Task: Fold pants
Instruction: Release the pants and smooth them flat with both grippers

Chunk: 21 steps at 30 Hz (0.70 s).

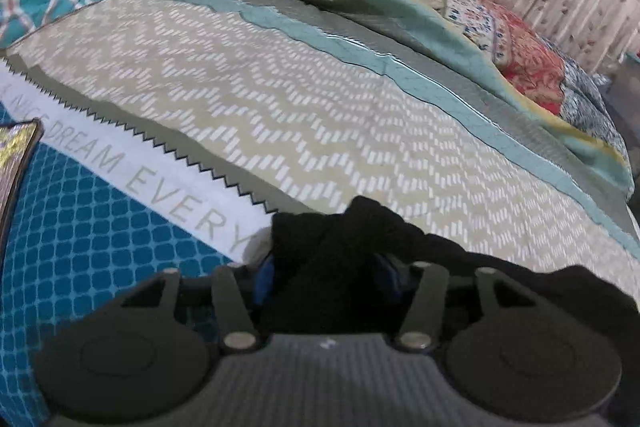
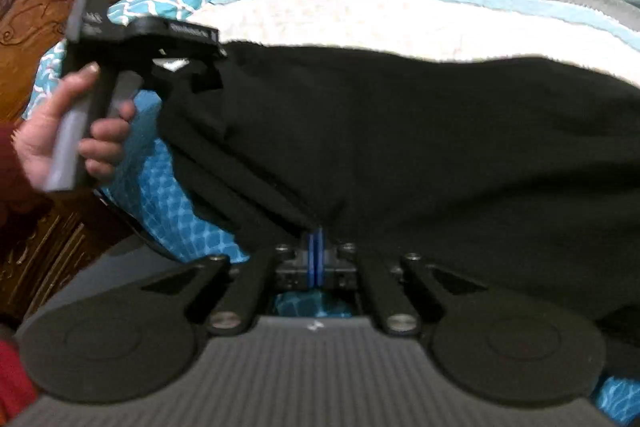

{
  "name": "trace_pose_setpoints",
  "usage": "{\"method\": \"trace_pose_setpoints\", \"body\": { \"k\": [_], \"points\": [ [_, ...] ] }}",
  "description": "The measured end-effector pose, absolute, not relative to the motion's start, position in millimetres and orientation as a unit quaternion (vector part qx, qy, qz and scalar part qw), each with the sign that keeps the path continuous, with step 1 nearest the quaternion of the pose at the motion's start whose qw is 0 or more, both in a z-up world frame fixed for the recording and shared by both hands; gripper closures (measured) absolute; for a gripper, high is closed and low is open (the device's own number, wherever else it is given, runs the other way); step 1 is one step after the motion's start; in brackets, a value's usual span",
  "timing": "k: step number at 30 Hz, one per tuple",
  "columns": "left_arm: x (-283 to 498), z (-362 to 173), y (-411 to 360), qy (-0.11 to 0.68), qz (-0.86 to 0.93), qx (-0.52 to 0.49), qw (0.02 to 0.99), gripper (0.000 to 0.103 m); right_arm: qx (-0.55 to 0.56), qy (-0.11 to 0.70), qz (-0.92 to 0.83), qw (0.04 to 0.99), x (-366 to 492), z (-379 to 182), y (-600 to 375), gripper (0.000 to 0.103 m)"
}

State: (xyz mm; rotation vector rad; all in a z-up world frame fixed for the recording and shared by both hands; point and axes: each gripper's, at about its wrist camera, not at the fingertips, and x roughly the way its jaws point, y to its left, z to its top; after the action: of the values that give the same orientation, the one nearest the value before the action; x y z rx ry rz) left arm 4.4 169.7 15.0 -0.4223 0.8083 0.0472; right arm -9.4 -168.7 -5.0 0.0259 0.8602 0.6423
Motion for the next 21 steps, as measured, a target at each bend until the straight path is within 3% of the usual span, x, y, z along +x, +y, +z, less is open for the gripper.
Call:
{"method": "trace_pose_setpoints", "body": {
  "k": [2,4,6,8,15,21],
  "points": [
    [2,19,177,0.394,0.024,-0.226,0.890,0.035,0.021,0.398,0.319,0.860,-14,6,-172,0.077],
    [-9,26,188,0.383,0.018,-0.252,0.889,0.030,0.038,0.380,0.332,0.863,-14,20,-178,0.068],
    [-25,36,205,0.357,0.022,-0.281,0.891,0.021,0.051,0.359,0.326,0.873,-12,34,-180,0.068],
    [-38,45,218,0.341,0.023,-0.312,0.887,0.021,0.077,0.337,0.317,0.883,-6,46,-183,0.068],
    [-60,72,208,0.307,-0.049,-0.345,0.885,0.029,0.146,0.326,0.273,0.893,26,36,-169,0.069],
    [-47,57,145,0.357,-0.116,-0.274,0.885,0.043,0.167,0.432,0.302,0.833,30,-19,-136,0.069]
  ]
}}
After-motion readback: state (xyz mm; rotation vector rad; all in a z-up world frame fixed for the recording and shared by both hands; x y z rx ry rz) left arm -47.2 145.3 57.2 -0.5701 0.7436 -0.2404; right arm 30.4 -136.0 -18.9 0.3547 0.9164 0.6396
